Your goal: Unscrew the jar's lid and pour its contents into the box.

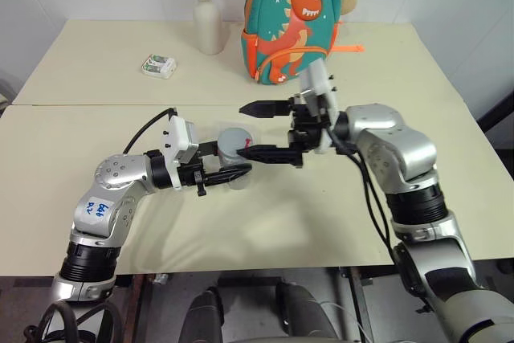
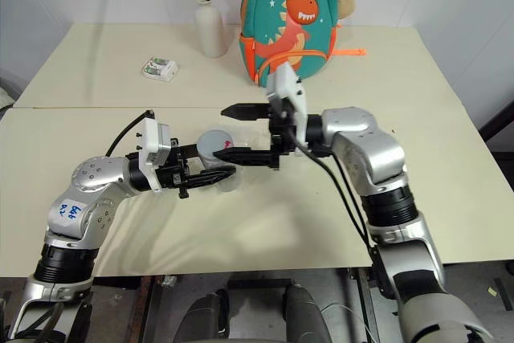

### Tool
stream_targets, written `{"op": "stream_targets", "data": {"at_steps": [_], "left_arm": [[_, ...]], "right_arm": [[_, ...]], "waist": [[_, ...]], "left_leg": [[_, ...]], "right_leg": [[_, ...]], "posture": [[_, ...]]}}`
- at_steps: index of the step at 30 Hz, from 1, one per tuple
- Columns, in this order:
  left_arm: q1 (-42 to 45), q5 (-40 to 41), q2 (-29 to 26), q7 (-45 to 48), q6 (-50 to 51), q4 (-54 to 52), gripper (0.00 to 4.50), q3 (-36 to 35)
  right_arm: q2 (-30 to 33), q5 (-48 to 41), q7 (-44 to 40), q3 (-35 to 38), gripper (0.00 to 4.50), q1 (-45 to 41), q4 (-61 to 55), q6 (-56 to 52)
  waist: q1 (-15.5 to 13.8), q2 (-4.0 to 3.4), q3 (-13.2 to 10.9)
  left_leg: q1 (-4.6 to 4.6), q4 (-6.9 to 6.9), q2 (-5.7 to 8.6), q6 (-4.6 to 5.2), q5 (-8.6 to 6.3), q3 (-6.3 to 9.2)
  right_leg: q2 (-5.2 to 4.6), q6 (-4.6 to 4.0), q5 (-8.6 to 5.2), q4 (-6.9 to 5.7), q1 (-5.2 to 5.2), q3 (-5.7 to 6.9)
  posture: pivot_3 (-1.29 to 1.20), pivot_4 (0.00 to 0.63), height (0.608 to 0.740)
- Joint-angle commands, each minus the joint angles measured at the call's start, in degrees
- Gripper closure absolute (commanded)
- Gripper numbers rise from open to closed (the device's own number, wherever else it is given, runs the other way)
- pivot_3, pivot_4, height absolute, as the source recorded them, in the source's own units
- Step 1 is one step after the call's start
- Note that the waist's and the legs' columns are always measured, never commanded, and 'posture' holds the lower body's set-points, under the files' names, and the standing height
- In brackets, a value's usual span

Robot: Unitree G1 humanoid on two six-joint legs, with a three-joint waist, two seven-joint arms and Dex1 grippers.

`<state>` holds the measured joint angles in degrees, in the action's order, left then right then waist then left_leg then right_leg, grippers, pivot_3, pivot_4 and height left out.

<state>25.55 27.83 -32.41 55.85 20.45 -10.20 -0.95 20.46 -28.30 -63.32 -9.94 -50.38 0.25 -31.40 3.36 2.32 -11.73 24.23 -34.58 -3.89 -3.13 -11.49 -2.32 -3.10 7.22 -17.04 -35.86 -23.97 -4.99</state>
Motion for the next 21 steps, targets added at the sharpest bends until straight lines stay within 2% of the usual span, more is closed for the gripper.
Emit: {"op": "stream_targets", "data": {"at_steps": [1,11,21], "left_arm": [[0.91,0.49,0.39,0.00,-0.63,-1.34,2.49,-0.06],[1.11,0.42,0.76,-0.01,-0.67,-1.16,2.49,0.16],[0.59,0.27,1.13,-0.52,-1.49,-0.78,2.49,0.29]], "right_arm": [[-1.44,1.83,2.26,-1.16,0.02,-0.59,-1.30,1.24],[-5.11,4.35,5.61,-0.70,0.02,-3.05,2.51,2.98],[0.28,4.77,3.82,3.00,0.02,-4.02,7.77,5.10]], "waist": [[-0.10,0.00,0.00],[-0.03,0.00,0.00],[-0.09,0.00,0.00]], "left_leg": [[0.00,0.00,0.00,0.00,0.00,0.00],[0.00,0.00,0.00,0.00,0.00,0.00],[0.01,0.02,0.00,0.00,0.00,0.00]], "right_leg": [[0.00,0.00,0.00,0.01,0.00,0.00],[0.01,0.00,0.00,-0.04,-0.01,0.02],[0.01,0.00,0.00,-0.01,-0.01,0.02]], "posture": [[0.00,0.150,0.740],[0.00,0.150,0.740],[0.00,0.150,0.740]]}}
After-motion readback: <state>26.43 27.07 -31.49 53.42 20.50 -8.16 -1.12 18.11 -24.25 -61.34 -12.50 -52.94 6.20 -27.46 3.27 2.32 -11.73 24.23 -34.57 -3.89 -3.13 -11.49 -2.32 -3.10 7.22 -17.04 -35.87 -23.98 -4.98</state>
